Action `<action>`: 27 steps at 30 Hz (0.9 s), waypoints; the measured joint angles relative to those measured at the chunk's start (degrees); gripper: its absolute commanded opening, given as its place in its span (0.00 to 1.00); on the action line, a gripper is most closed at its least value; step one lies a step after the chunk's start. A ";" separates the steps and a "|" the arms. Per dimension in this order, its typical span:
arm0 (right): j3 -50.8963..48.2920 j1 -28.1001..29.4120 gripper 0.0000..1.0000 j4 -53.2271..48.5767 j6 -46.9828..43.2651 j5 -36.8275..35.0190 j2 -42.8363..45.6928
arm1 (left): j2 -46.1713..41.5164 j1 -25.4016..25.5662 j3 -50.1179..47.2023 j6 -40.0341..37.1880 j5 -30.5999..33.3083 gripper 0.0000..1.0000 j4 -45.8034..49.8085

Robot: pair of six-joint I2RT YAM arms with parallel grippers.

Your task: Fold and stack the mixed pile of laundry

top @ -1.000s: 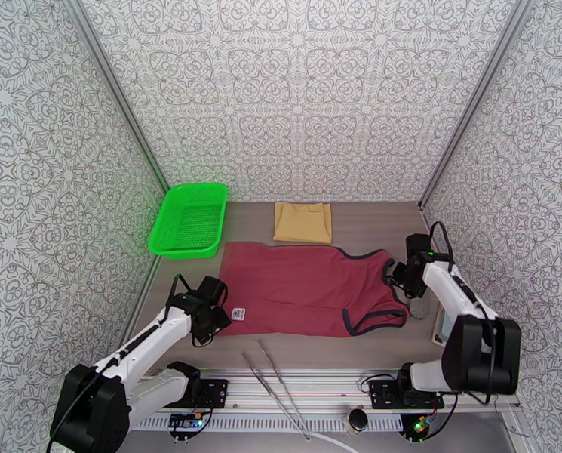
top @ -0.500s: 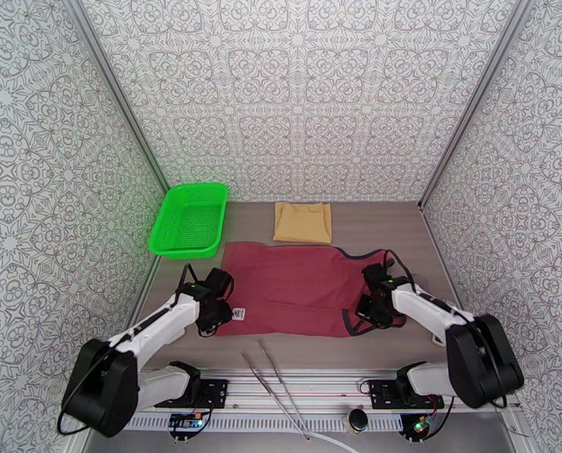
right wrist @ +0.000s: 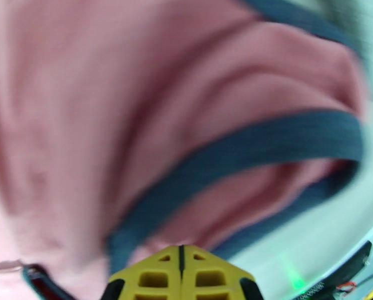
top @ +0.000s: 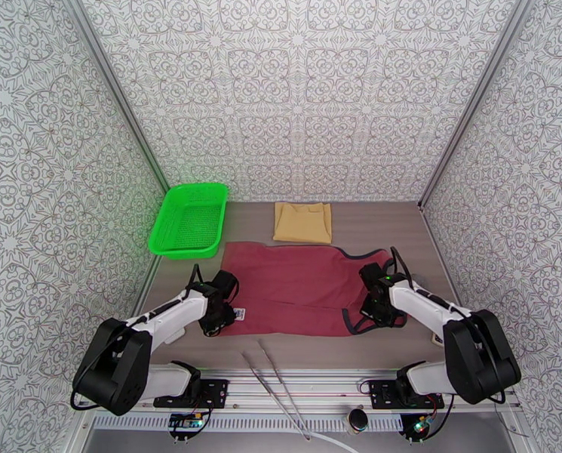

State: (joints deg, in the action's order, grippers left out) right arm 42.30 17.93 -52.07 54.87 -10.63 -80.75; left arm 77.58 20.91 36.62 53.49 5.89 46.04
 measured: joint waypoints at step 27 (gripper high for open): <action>37.13 -0.79 0.44 2.05 -49.37 16.50 -5.29 | 13.22 -2.91 42.99 -21.20 1.42 0.66 6.47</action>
State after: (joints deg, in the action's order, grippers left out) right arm 79.44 17.15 -50.02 5.50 5.87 -86.04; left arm 90.80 18.00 79.61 32.29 7.31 52.51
